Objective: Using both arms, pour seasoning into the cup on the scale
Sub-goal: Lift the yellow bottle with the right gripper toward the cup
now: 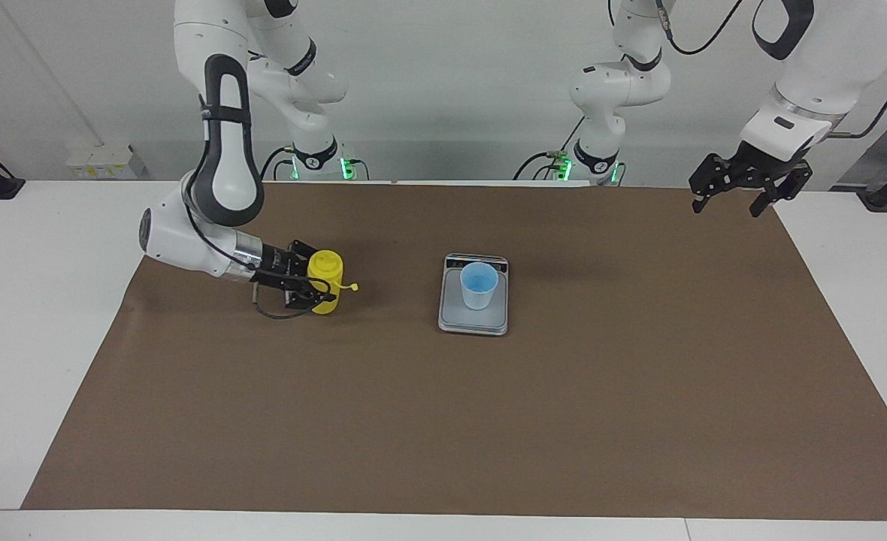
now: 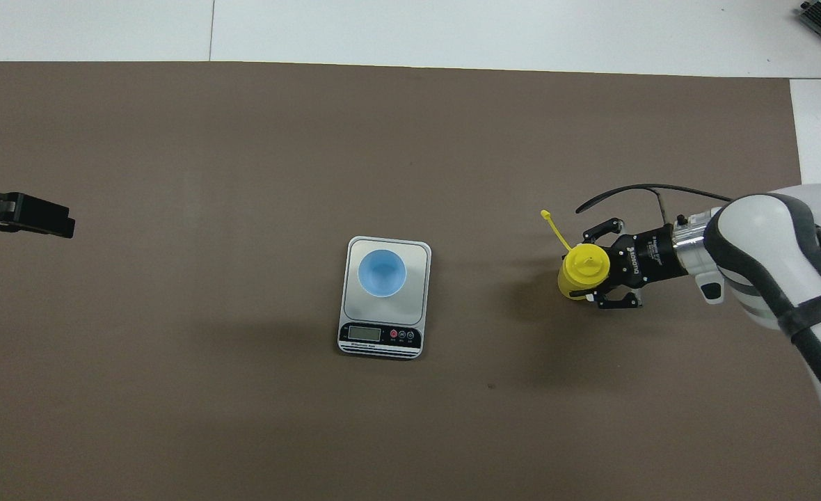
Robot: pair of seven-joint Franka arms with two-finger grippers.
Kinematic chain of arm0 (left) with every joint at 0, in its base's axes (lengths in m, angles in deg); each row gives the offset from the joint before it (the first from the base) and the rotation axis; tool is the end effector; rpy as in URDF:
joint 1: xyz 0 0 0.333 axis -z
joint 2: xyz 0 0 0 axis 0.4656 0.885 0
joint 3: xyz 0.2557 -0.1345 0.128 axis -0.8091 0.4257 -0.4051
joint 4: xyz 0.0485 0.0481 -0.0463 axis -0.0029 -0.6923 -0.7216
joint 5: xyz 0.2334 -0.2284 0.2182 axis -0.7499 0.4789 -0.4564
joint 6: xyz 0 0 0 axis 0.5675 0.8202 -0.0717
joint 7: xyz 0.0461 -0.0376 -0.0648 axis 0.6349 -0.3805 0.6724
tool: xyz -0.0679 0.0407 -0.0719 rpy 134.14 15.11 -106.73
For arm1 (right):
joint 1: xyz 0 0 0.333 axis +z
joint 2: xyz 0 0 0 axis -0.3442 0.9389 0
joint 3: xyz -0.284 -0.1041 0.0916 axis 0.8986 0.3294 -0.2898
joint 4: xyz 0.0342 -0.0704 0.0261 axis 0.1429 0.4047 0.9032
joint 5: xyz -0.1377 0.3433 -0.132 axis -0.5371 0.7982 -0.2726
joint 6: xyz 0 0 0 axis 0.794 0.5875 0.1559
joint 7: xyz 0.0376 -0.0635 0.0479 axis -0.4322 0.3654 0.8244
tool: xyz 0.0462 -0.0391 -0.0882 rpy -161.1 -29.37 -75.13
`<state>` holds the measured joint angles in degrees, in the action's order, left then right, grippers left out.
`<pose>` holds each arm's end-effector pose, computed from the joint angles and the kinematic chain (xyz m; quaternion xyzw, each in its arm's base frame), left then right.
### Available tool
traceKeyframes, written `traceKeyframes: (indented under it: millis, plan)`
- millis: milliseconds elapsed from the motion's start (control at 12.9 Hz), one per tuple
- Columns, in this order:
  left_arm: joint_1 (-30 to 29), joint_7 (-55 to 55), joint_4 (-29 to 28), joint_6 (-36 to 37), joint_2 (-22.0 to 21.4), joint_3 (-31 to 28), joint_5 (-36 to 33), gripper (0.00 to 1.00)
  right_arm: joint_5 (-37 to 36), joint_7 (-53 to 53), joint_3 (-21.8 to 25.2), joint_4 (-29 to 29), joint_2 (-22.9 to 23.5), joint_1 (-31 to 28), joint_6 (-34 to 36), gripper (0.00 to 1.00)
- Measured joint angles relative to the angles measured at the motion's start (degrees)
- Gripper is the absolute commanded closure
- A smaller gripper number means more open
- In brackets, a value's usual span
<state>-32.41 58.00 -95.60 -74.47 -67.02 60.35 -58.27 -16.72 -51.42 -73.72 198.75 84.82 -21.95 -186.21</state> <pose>0.5479 -0.0359 0.6313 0.9966 -0.0819 0.0033 0.0037 0.5639 0.0548 0.3397 -0.6760 0.6504 0.2793 0.2049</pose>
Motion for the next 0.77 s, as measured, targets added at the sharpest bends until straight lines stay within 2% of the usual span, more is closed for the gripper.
traceKeyframes:
  millis: [310,542,775]
  plan:
    - [-0.23,-0.31,0.00,0.00,0.00,-0.09,-0.02,0.00,-13.32,-19.12,-0.16,-2.93,-1.66,12.66,-14.35,1.00]
    - [-0.23,-0.32,0.00,0.00,0.00,-0.09,-0.02,0.00,-25.06,-25.77,-0.16,-4.72,-1.08,18.24,-20.02,1.00]
    - [-0.23,-0.33,0.00,0.01,0.00,-0.09,-0.02,0.00,-41.95,-30.37,-0.15,-5.89,-0.07,21.78,-22.73,1.00]
